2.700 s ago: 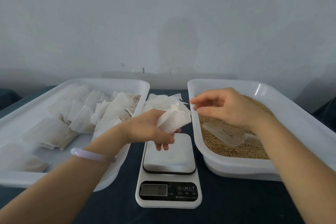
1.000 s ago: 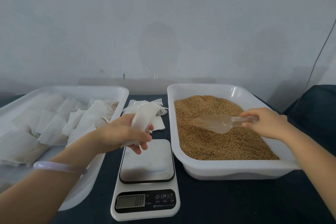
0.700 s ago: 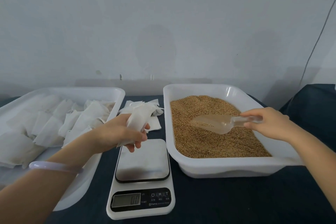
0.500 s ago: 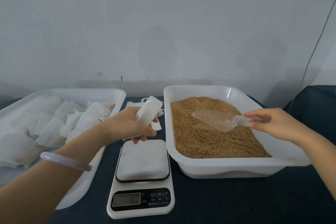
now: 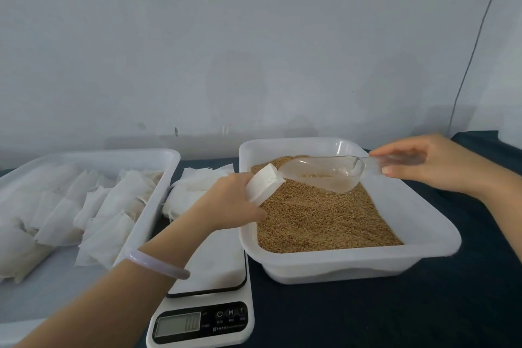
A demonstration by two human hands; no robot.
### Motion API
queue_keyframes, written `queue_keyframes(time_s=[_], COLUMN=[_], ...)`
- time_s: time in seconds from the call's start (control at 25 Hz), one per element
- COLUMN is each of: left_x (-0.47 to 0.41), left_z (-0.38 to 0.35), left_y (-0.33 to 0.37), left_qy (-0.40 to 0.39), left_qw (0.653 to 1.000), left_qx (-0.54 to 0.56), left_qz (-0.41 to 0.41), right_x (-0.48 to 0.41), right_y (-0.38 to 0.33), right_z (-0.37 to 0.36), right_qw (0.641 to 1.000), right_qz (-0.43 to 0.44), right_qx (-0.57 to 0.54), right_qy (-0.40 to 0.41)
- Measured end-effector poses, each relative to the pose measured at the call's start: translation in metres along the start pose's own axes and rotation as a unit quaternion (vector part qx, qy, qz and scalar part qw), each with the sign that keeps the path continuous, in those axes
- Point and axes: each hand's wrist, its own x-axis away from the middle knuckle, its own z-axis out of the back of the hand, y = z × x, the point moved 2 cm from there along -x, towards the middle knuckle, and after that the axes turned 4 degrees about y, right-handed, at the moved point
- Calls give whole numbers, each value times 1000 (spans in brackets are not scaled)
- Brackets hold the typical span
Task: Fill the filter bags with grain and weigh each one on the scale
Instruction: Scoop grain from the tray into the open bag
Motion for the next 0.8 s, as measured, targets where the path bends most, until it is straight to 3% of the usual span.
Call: queue_keyframes(time_s=[0.2,0.4,0.8], left_x=[-3,-4,0], left_z=[-12,-26,-38], left_y=[13,20,17], left_qy=[21,70,124], left_qw=[997,994,991], left_qx=[-51,-66,45], left_qz=[-44,-59,-28], right_x=[-8,-15,-20], right_y=[-28,-51,-52], right_z=[10,18,20], right_qw=[994,962,958], right_qz=[65,145,163], right_qx=[89,220,220], right_qy=[4,76,82])
